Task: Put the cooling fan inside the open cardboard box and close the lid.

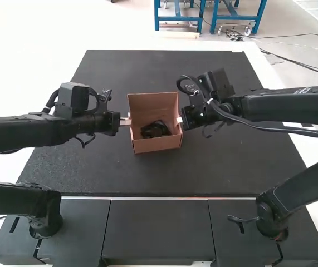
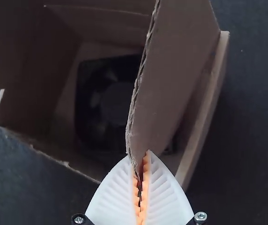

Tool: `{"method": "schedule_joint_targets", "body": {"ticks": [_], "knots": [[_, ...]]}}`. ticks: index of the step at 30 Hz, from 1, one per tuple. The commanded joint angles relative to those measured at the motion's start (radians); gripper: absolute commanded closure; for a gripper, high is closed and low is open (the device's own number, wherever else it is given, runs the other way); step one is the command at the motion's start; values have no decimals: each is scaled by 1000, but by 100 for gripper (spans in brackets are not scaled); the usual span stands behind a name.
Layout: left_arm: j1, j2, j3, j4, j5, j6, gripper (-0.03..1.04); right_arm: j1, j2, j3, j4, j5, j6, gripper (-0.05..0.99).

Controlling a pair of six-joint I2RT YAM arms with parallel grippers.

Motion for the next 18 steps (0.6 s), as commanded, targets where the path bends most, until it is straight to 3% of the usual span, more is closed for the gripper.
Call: {"method": "schedule_joint_targets", "body": {"ticks": [1, 18], "knots": [[0, -33, -24, 15, 16, 7, 97, 18, -27, -30, 6, -28, 14, 95], [-27, 58, -117, 194, 5, 22, 96, 32, -28, -132, 132, -12, 12, 92]]}}
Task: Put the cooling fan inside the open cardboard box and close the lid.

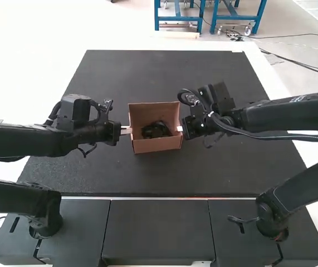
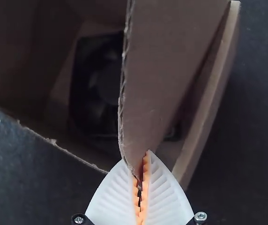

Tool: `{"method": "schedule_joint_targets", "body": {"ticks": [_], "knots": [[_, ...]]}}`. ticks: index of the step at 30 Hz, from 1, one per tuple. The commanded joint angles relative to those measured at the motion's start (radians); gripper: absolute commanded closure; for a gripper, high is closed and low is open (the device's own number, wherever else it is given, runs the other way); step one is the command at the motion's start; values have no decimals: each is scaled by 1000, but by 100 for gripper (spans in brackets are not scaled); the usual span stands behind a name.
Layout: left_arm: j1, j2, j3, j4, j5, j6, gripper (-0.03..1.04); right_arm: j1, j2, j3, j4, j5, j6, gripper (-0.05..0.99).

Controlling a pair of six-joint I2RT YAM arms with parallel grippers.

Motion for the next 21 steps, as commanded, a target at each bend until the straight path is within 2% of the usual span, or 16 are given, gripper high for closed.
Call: {"method": "schedule_joint_targets", "body": {"ticks": [1, 5, 7, 9, 13, 15, 21], "knots": [[-11, 28, -2, 30, 4, 14, 96, 17, -24, -18, 8, -13, 6, 92], [-11, 80, 0, 73, 4, 19, 94, 17, -25, -27, 19, -11, 6, 89], [-11, 97, 1, 93, 4, 20, 93, 17, -25, -27, 22, -5, 6, 78], [-11, 104, 3, 102, 4, 20, 80, 17, -24, -28, 28, 15, 4, 64], [-11, 103, 9, 99, 4, 20, 47, 15, -25, -27, 31, 36, 4, 42], [-9, 101, 10, 93, 5, 22, 37, 15, -30, -24, 30, 42, 6, 36], [-3, 57, 41, 52, 5, 28, 13, 8, -67, -27, 27, 71, 17, 2]]}}
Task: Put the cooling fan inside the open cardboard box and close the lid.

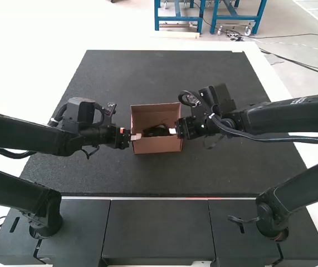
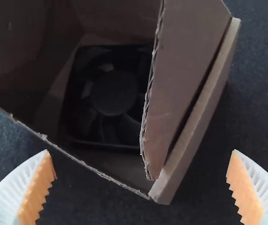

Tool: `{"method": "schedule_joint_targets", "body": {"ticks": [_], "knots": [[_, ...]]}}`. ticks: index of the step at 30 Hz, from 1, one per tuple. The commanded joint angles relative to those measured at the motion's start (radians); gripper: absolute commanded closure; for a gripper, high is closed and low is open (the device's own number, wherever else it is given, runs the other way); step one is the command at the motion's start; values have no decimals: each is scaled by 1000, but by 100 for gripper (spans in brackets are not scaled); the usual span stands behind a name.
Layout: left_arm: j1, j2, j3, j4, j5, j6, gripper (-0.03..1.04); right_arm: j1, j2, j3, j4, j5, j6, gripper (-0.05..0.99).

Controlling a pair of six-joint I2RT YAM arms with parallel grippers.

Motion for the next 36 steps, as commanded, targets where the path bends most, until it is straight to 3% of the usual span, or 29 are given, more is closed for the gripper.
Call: {"method": "schedule_joint_targets", "body": {"ticks": [1, 5, 9, 14, 17, 20, 25, 30, 36], "knots": [[-1, -60, 51, -21, 11, 11, 12, 2, -53, -11, 6, 29, 19, 2], [0, -152, 87, -77, 23, 9, 9, 2, -87, -7, 3, 29, 42, 2], [16, -251, 165, -199, 48, 9, 9, 2, -150, 6, -52, 29, 40, 3], [66, -367, 314, -352, 74, 9, 9, 2, -279, 56, -212, 13, 31, 3], [92, -375, 407, -397, 94, 8, 9, 5, -346, 93, -319, -20, 29, 3], [94, -335, 459, -351, 94, 0, 9, 18, -394, 135, -411, -47, 40, 3], [72, -139, 455, -156, 72, -34, 9, 33, -411, 214, -503, -85, 98, 3], [8, 84, 473, 33, 37, -51, 9, 47, -411, 253, -532, -100, 134, 3], [-32, 217, 505, 73, 37, -54, 9, 50, -411, 257, -551, -103, 138, 3]]}}
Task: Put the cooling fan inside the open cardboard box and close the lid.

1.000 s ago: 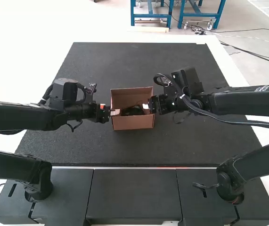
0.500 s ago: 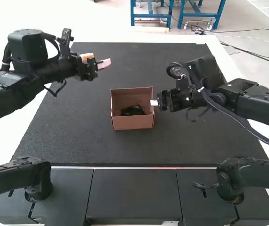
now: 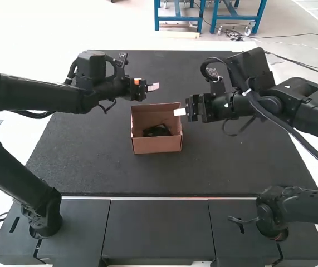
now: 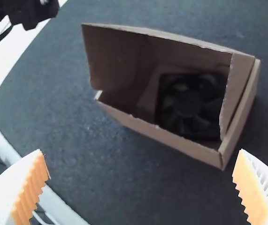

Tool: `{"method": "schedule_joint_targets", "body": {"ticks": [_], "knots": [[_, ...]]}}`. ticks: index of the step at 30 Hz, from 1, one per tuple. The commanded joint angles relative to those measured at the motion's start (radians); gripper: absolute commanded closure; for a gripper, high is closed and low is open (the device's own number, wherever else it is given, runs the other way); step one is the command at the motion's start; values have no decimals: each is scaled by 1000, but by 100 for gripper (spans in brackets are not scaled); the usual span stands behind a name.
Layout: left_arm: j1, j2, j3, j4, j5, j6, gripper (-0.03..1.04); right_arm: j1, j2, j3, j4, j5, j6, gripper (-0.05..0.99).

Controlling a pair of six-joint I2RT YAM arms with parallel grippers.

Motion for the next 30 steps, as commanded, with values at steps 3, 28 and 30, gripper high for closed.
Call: {"method": "schedule_joint_targets", "body": {"ticks": [3, 28, 30], "knots": [[-11, 1, 29, -11, -6, 2, 9, 12, -11, 37, -2, -19, 20, 3], [-90, -9, -169, -48, 3, 49, 9, 12, -11, 60, -40, -46, 32, 3], [-101, 0, -185, -31, 1, 49, 9, 12, -11, 61, -46, -55, 34, 3]]}}
